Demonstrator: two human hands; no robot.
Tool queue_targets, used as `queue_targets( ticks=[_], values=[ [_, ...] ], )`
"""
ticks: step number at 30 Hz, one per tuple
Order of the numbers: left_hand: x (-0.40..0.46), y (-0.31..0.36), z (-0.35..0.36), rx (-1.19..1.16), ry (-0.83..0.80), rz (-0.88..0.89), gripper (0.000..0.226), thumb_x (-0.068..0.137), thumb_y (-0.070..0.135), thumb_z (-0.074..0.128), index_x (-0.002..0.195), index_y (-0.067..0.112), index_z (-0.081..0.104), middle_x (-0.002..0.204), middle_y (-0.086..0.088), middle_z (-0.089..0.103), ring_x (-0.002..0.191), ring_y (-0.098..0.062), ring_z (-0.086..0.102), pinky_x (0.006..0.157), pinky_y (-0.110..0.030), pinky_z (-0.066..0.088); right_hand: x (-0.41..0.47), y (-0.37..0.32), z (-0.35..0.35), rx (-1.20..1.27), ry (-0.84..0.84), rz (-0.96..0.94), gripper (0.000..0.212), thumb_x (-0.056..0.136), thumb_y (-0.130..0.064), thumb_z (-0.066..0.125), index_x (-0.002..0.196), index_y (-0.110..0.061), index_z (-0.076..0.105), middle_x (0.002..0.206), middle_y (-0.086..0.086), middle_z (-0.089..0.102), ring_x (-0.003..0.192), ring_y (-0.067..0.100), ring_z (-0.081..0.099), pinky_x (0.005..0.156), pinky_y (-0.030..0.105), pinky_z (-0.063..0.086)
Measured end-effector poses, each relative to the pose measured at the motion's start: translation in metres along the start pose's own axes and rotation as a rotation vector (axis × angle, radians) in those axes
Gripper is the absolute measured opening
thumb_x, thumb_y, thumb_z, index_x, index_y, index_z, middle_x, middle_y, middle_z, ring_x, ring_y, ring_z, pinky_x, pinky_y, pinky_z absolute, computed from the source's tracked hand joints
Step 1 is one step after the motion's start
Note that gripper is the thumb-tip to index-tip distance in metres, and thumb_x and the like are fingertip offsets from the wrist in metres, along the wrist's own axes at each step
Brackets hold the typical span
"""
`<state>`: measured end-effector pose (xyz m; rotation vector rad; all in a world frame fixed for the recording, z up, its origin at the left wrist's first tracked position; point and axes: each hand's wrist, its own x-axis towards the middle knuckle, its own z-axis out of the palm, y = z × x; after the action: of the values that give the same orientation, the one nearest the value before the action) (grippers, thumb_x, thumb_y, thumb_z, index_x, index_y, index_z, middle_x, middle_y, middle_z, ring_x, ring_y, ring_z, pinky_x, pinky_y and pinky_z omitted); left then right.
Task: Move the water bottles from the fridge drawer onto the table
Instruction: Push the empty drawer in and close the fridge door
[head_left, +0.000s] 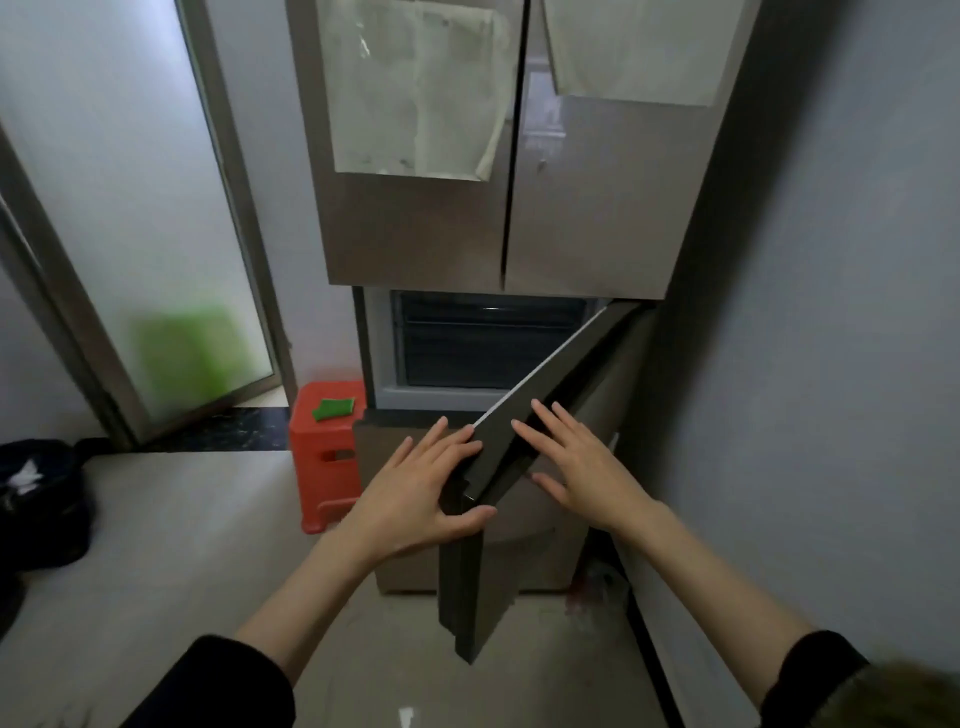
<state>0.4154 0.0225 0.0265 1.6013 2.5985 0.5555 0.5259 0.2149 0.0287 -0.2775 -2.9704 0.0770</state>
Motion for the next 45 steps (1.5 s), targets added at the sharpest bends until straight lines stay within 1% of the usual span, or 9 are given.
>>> queue_targets(
  ticks=[6, 10, 15, 22, 26, 29, 33, 38, 45],
  values=[
    [0.023, -0.087, -0.029, 0.053, 0.1, 0.007, 0.065, 0.085, 0.047, 0.042, 0.144, 0.026, 0.027, 0.154, 0.011, 0.02, 0.135, 0.006, -0.005, 0.116, -0.024, -0.002, 0.103, -0.033, 0.019, -0.023, 0.116, -0.11, 0.059, 0.092, -0.033, 0.053, 0.145, -0.023, 0.029, 0.154, 0.004, 0.026, 0.144, 0.019, 0.02, 0.117, 0.034, 0.008],
    [0.047, -0.137, -0.042, 0.135, 0.139, -0.013, 0.053, 0.092, 0.031, 0.046, 0.143, 0.024, 0.03, 0.152, 0.008, 0.027, 0.142, -0.002, 0.003, 0.12, -0.032, 0.003, 0.161, -0.05, 0.039, -0.047, 0.218, -0.077, 0.055, 0.092, -0.031, 0.054, 0.142, -0.021, 0.035, 0.148, 0.006, 0.036, 0.139, 0.021, 0.03, 0.117, 0.039, 0.008],
    [0.089, -0.194, -0.052, 0.18, 0.141, -0.082, 0.05, 0.096, 0.029, 0.043, 0.144, 0.026, 0.027, 0.153, 0.008, 0.024, 0.145, -0.011, 0.007, 0.12, -0.037, 0.008, 0.229, -0.056, 0.057, -0.108, 0.318, -0.066, 0.051, 0.08, -0.029, 0.07, 0.128, -0.018, 0.055, 0.124, 0.01, 0.06, 0.118, 0.027, 0.056, 0.108, 0.052, 0.029],
    [0.146, -0.255, -0.057, 0.25, 0.192, -0.16, 0.075, 0.084, -0.003, 0.05, 0.146, 0.025, 0.019, 0.156, 0.005, 0.016, 0.146, -0.015, 0.0, 0.119, -0.036, 0.002, 0.313, -0.047, 0.075, -0.185, 0.424, -0.075, 0.05, 0.069, -0.033, 0.079, 0.115, -0.018, 0.064, 0.103, 0.007, 0.067, 0.103, 0.027, 0.063, 0.1, 0.055, 0.039],
    [0.178, -0.279, -0.06, 0.361, 0.234, -0.153, 0.071, 0.084, -0.004, 0.05, 0.145, 0.022, 0.026, 0.155, -0.003, 0.019, 0.145, -0.024, 0.002, 0.116, -0.04, 0.0, 0.35, -0.031, 0.079, -0.294, 0.441, -0.132, 0.048, 0.072, -0.039, 0.074, 0.115, -0.021, 0.065, 0.118, 0.012, 0.063, 0.125, 0.033, 0.05, 0.104, 0.063, 0.031],
    [0.195, -0.3, -0.061, 0.491, 0.266, -0.114, 0.079, 0.067, -0.002, 0.071, 0.137, 0.021, 0.042, 0.149, -0.013, 0.033, 0.14, -0.034, 0.022, 0.11, -0.049, 0.015, 0.37, -0.02, 0.076, -0.347, 0.428, -0.165, 0.049, 0.074, -0.044, 0.071, 0.118, -0.025, 0.063, 0.139, 0.014, 0.049, 0.135, 0.034, 0.036, 0.105, 0.067, 0.022],
    [0.214, -0.319, -0.065, 0.457, 0.342, -0.133, 0.091, 0.074, 0.014, 0.071, 0.145, 0.02, 0.016, 0.155, -0.013, 0.014, 0.143, -0.032, 0.011, 0.113, -0.05, 0.014, 0.391, -0.01, 0.081, -0.38, 0.438, -0.154, 0.064, 0.078, -0.051, 0.062, 0.135, -0.026, 0.046, 0.152, 0.012, 0.028, 0.142, 0.031, 0.017, 0.108, 0.065, 0.012],
    [0.24, -0.339, -0.074, 0.529, 0.368, -0.122, 0.099, 0.07, 0.026, 0.077, 0.147, 0.015, 0.014, 0.155, -0.013, 0.016, 0.142, -0.033, 0.017, 0.113, -0.05, 0.019, 0.411, -0.003, 0.087, -0.4, 0.525, -0.032, 0.083, 0.078, -0.058, 0.059, 0.146, -0.026, 0.023, 0.157, 0.008, 0.01, 0.145, 0.027, 0.005, 0.111, 0.06, 0.01],
    [0.263, -0.357, -0.056, 0.5, 0.458, -0.138, 0.114, 0.068, 0.003, 0.075, 0.148, 0.023, -0.003, 0.156, -0.007, 0.007, 0.143, -0.03, 0.014, 0.115, -0.05, 0.013, 0.424, 0.006, 0.107, -0.515, 0.604, 0.008, 0.114, 0.061, -0.006, 0.079, 0.149, -0.028, 0.01, 0.157, 0.004, -0.014, 0.145, 0.024, -0.011, 0.113, 0.056, 0.006]
  ],
)
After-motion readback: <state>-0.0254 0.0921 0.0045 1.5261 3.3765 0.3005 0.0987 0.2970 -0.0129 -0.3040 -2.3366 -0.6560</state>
